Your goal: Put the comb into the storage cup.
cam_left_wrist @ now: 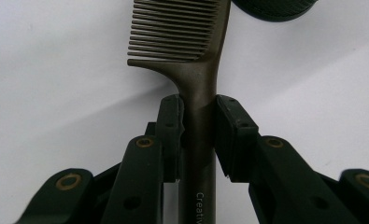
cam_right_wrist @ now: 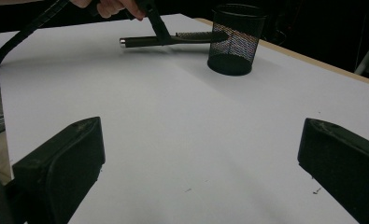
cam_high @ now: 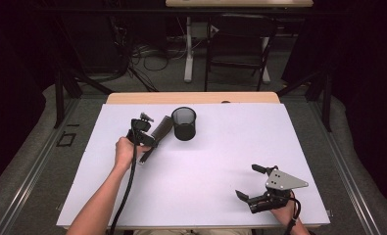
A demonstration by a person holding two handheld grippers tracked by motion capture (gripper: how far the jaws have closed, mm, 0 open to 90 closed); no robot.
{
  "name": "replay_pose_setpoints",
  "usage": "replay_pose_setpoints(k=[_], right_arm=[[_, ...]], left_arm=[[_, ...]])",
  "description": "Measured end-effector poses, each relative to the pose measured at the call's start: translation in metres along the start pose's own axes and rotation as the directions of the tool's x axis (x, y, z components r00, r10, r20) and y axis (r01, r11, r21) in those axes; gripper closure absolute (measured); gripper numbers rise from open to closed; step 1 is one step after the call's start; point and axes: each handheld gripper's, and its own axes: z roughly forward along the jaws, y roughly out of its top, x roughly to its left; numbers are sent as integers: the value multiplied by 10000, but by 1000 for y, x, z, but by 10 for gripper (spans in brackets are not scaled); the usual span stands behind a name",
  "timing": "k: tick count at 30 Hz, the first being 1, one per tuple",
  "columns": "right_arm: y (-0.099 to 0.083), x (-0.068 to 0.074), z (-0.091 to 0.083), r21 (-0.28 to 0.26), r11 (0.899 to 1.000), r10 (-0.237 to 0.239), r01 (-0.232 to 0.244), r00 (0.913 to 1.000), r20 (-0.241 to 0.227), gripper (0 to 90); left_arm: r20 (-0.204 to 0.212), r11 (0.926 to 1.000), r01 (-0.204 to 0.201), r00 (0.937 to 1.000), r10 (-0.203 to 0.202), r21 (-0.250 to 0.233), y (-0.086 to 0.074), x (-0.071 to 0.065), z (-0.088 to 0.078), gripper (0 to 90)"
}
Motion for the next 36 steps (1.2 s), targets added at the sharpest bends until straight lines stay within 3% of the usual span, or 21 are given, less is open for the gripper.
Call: replay_pose_setpoints(k=[9,20,23,24,30,36], right_arm=[[0,0,0,17,10000,3,-3,10000,48,2],[0,0,0,56,10000,23,-23,10000,85,1],[0,-1,0,29,10000,87,-87,9999,96,1],[0,-1,0,34,10000,87,-87,9999,115,1],[0,0,0,34,10000,-7,7,9999,101,0],[0,-1,0,52,10000,72,-72,9999,116,0]], left_arm=[[103,9995,59,9999,-56,-320,-5,4,-7,725],[356,9932,184,9993,-144,-1147,-13,9,-19,724],[480,9884,254,9987,-184,-1495,-15,9,-22,724],[691,9858,282,9975,-170,-1653,-16,9,-23,725],[705,9793,194,9975,-52,-2016,-21,7,-24,725],[837,9672,232,9965,-21,-2528,-26,7,-26,725]])
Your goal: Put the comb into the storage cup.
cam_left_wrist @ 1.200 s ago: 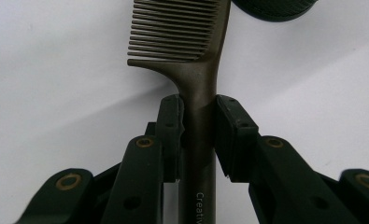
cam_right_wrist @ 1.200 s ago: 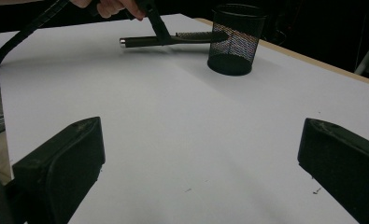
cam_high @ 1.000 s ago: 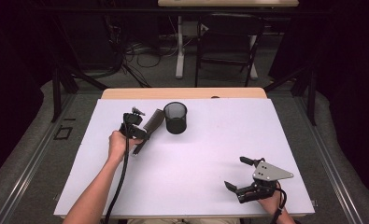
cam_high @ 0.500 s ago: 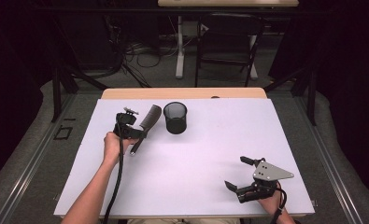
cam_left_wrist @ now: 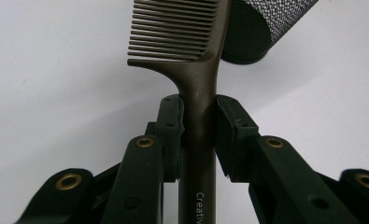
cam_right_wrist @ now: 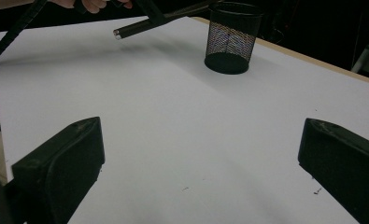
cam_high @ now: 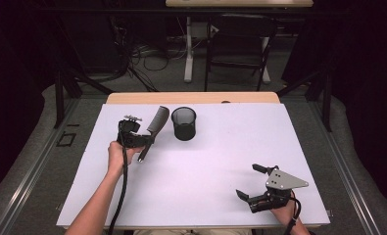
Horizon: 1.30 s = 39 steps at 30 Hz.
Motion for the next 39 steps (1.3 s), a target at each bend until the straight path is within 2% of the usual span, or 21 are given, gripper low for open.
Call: replay_pose_setpoints(k=[4,8,15,21,22,28,34,35,36,37,38,39], right_arm=[[0,0,1,-8,10000,17,-17,10000,30,0],[0,0,0,22,10000,20,-20,10000,48,0],[0,-1,0,-45,9999,91,-91,9999,100,0],[-1,-2,1,-42,9998,191,-190,9998,83,0],[-1,-2,1,-27,9999,150,-150,9998,100,0],[-1,-2,2,-33,9999,137,-136,9998,119,0],[-1,-2,2,14,9999,140,-140,9998,121,0],[-1,-2,2,25,9999,124,-125,9998,125,0],[-1,-2,1,14,9999,134,-134,9998,113,0],[-1,-2,1,14,9999,134,-134,9998,113,0],[-1,-1,1,-26,9999,100,-100,9999,82,0],[-1,-1,1,-26,9999,100,-100,9999,82,0]], left_arm=[[8,9990,-107,9999,108,-436,-3,-1,-3,724],[114,9946,-173,9998,185,-1027,-7,-2,-5,725],[76,9904,-220,9997,232,-1368,-9,-5,-5,725],[94,9823,-297,9994,320,-1848,-9,-6,-11,725],[84,9783,-224,9997,246,-2060,-10,-6,-12,725],[22,9699,-219,9997,232,-2426,-12,-6,-13,725],[-140,9521,-315,9995,286,-3043,-12,-10,-16,724],[-140,9521,-315,9995,286,-3043,-12,-10,-16,725],[-158,9468,-314,9995,278,-3203,-12,-11,-17,724],[-158,9468,-314,9995,278,-3203,-12,-11,-17,724],[-201,9408,-340,9994,289,-3373,-12,-12,-17,724],[-201,9408,-340,9994,289,-3373,-12,-12,-17,724]])
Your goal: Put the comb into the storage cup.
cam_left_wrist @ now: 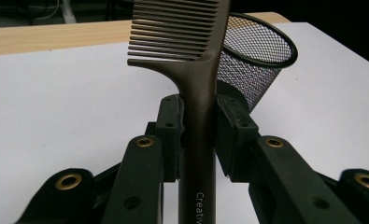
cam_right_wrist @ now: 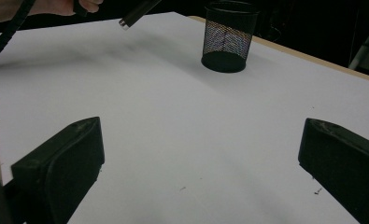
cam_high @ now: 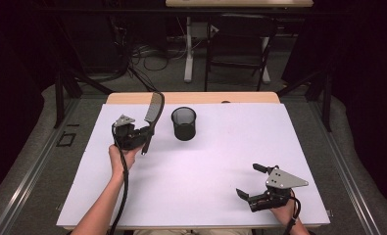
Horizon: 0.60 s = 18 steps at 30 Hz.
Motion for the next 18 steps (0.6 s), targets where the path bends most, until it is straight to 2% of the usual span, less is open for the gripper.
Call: replay_pose_setpoints(k=[4,18], right_arm=[[0,0,0,52,10000,6,-6,10000,-11,0],[0,1,0,11,10000,-44,44,10000,-61,0]], left_arm=[[14,9995,130,9999,-130,-280,2,1,-1,725],[179,9962,67,9998,-51,-872,3,-4,0,724]])
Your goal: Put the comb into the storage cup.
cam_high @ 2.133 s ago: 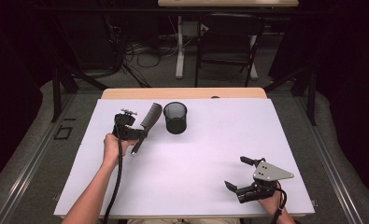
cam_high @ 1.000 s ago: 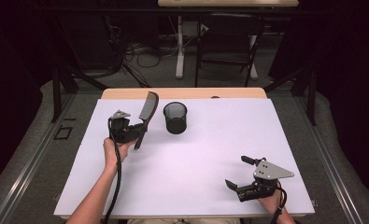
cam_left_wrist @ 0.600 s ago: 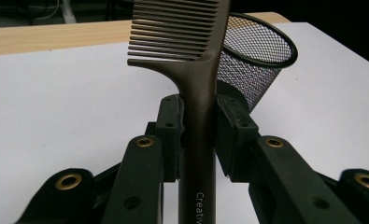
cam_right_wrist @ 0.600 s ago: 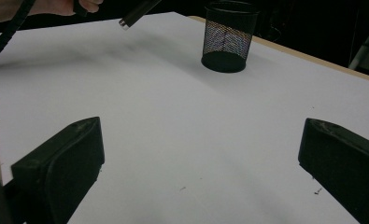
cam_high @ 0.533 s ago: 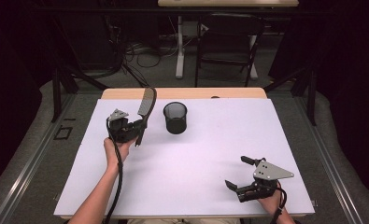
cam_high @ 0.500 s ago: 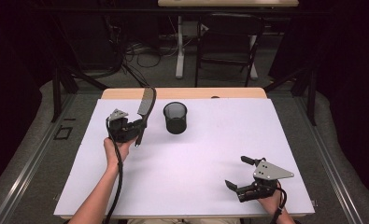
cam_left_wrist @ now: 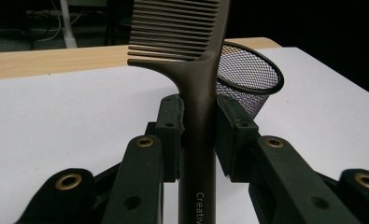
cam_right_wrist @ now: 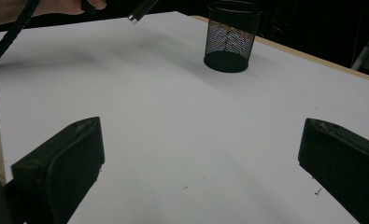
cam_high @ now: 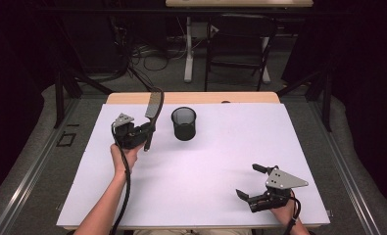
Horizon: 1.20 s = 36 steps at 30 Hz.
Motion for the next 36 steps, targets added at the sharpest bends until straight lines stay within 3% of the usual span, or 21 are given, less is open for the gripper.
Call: replay_pose_setpoints(k=[7,16,36], right_arm=[[0,0,-2,4,10000,-18,18,10000,2,0],[0,0,-1,8,10000,-9,9,10000,16,0],[0,0,-1,19,10000,7,-7,10000,84,0]], left_arm=[[101,9991,39,9999,-35,-420,1,-1,1,724],[-95,9969,-213,9997,206,-763,5,-7,8,724],[-164,9937,-503,9987,489,-1003,15,-16,20,724]])
